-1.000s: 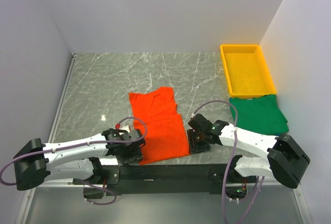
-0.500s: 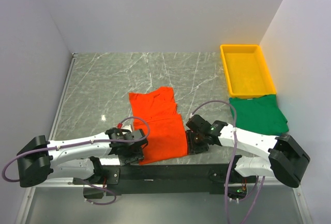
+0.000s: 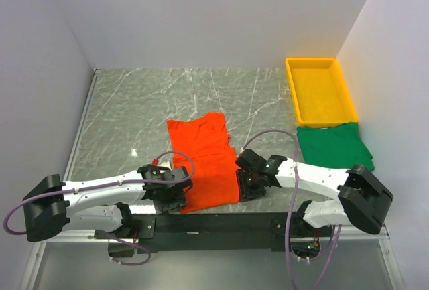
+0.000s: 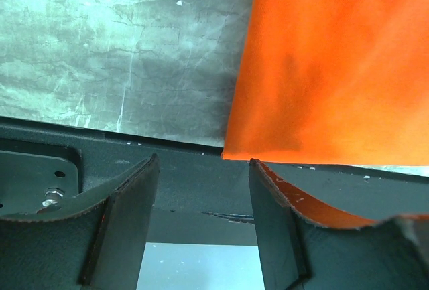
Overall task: Fold and stack the t-shirts
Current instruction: Grab one side of the 2/3 rectangular tshirt with both arms
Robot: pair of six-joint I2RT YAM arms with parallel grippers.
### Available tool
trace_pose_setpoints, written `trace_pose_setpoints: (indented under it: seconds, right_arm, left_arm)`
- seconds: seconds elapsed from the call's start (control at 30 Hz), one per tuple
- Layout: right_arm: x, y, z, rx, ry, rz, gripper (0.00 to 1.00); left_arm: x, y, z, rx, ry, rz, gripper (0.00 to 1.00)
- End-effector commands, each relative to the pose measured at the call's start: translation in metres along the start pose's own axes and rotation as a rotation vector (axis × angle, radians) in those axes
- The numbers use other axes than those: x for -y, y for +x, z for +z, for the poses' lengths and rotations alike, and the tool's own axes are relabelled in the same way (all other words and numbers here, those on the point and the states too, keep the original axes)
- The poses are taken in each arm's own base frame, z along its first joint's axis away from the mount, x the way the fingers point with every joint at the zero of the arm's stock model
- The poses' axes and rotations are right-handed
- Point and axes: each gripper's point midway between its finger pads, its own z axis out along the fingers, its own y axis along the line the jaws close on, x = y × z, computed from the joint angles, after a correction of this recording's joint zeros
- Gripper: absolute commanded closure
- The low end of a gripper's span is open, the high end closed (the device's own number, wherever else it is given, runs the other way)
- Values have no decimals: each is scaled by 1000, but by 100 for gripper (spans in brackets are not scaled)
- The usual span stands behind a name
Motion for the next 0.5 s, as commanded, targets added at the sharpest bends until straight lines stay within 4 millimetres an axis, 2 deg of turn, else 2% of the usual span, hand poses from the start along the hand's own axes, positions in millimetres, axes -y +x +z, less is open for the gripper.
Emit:
trace_pose_setpoints:
  seconds: [0.0, 0.23, 0.47]
  right_arm:
    - [-11, -11, 3, 34, 0, -15, 53]
    - [3, -4, 8, 20, 135, -50, 57]
    - [8, 3, 11, 6, 168, -65, 72]
  left_arm:
    - [6, -3, -7, 15, -1, -13, 38]
    - [4, 0, -5, 4, -4, -12, 39]
    - [4, 2, -4, -3, -9, -7, 39]
